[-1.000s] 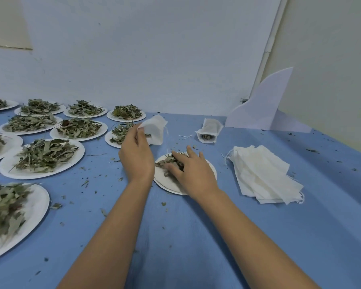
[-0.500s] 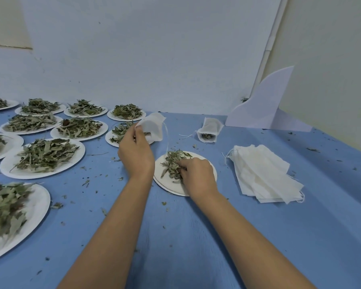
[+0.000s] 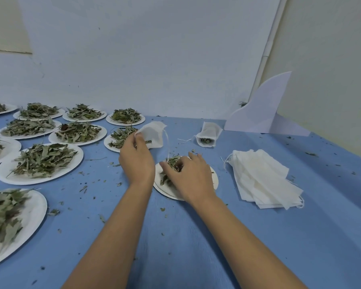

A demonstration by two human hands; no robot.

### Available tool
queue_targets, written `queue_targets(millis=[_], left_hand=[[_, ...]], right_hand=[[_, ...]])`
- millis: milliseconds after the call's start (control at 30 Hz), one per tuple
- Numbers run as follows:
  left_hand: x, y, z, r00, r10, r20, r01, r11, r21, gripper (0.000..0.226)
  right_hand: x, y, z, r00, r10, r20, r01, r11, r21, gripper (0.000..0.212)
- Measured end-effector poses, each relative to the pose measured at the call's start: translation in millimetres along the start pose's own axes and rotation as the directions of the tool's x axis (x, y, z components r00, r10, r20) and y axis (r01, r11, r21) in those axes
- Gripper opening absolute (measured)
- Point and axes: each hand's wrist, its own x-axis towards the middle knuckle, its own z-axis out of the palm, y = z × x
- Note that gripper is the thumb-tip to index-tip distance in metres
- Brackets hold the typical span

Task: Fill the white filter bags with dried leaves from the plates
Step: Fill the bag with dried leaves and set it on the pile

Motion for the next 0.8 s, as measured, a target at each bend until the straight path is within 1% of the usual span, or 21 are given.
queue_targets(millis=[67, 133, 200, 267, 367, 467, 600, 800], left_hand=[[0, -1, 0, 1.0, 0.002, 0.002, -0.002, 1.0, 0.001, 0.027], [1, -2, 0, 1.0, 0.008, -0.008, -0.007, 1.0, 0.003, 0.029], [2, -2, 0, 1.0, 0.012, -0.019, -0.012, 1.0, 0.009, 0.032], [4, -1, -1, 1.0, 0.003, -0.02, -0.003, 1.0, -0.002, 0.033], [4, 2, -1, 1.0, -0.01, -0.028, 0.009, 1.0, -0.018, 0.032], [2, 0, -1, 1.0, 0.002, -0.031, -0.002, 1.0, -0.016, 0.031], [0, 0, -2, 0.999, 0.011, -0.031, -0.011, 1.0, 0.002, 0.031], [0, 0, -2, 1.0, -0.007, -0.022, 0.008, 1.0, 0.02, 0.033]], right_hand=[[0, -1, 3, 1.0, 0.004, 0.015, -0.003, 0.997, -0.071, 0.062], [-1, -1, 6, 1.0, 0.006, 0.006, -0.006, 0.994, -0.114, 0.063], [-2, 0, 6, 1.0, 0.016, -0.022, -0.019, 0.991, -0.131, 0.063], [-4, 0, 3, 0.999, 0.035, -0.041, -0.041, 0.989, -0.141, 0.068], [-8, 2, 0, 0.997, 0.073, -0.004, -0.072, 0.984, -0.16, 0.076], [-15, 5, -3, 0.996, 0.067, 0.061, -0.06, 0.992, -0.112, 0.069], [-21, 6, -7, 0.998, -0.03, 0.061, 0.034, 0.997, -0.072, 0.055], [-21, 4, -8, 0.992, -0.085, 0.092, 0.1, 0.98, -0.171, 0.042]])
